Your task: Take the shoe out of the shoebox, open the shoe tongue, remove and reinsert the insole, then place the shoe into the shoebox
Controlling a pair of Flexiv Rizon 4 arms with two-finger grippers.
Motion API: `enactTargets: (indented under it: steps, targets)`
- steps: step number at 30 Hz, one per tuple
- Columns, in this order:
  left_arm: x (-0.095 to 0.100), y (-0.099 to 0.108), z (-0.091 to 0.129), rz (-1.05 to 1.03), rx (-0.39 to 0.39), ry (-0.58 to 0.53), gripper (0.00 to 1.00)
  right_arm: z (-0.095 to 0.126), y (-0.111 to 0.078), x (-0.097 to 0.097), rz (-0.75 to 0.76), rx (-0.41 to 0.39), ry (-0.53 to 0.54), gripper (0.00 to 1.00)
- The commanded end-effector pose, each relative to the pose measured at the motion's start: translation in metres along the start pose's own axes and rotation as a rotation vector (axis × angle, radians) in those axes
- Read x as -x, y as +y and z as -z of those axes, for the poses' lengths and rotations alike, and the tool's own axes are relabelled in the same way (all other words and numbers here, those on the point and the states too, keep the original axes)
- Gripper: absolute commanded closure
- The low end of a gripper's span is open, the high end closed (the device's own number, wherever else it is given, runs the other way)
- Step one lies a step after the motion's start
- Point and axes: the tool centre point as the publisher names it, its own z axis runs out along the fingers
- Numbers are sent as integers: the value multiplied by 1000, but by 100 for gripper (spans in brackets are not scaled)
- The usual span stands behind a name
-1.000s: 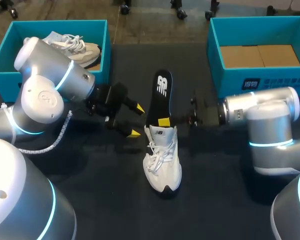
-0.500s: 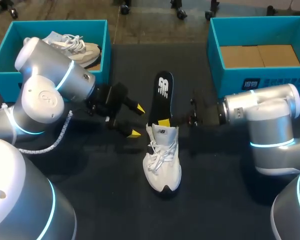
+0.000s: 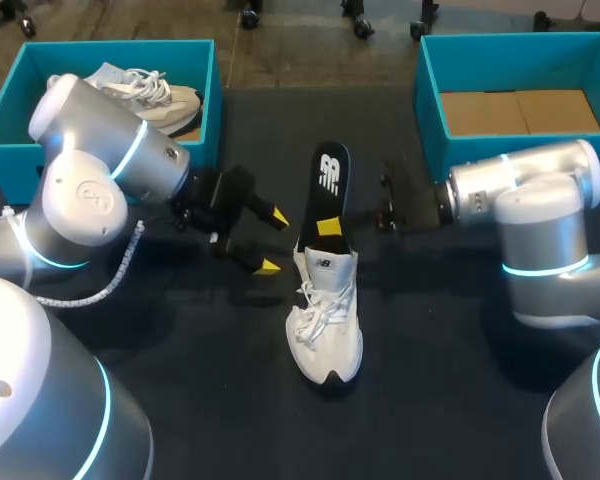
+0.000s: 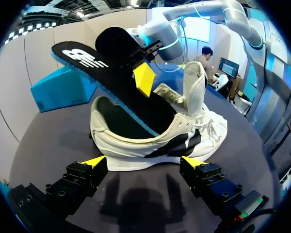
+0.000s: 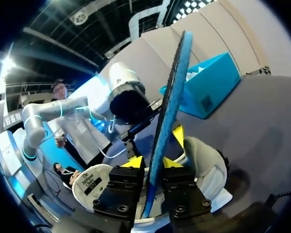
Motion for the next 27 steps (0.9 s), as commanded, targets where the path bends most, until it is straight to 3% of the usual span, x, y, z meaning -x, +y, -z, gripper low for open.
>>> enactTargets:
  steps: [1, 6, 27]
  targets:
    - [-2, 0, 2, -2, 2, -2, 0, -3, 7, 9, -4, -31, 18, 82]
    - [-3, -1, 2, -4, 2, -1, 0, -3, 4, 8, -13, -33, 23, 100]
    - [-6, 1, -2, 5, 6, 5, 0, -20, -46, -9, -187, -79, 99, 100]
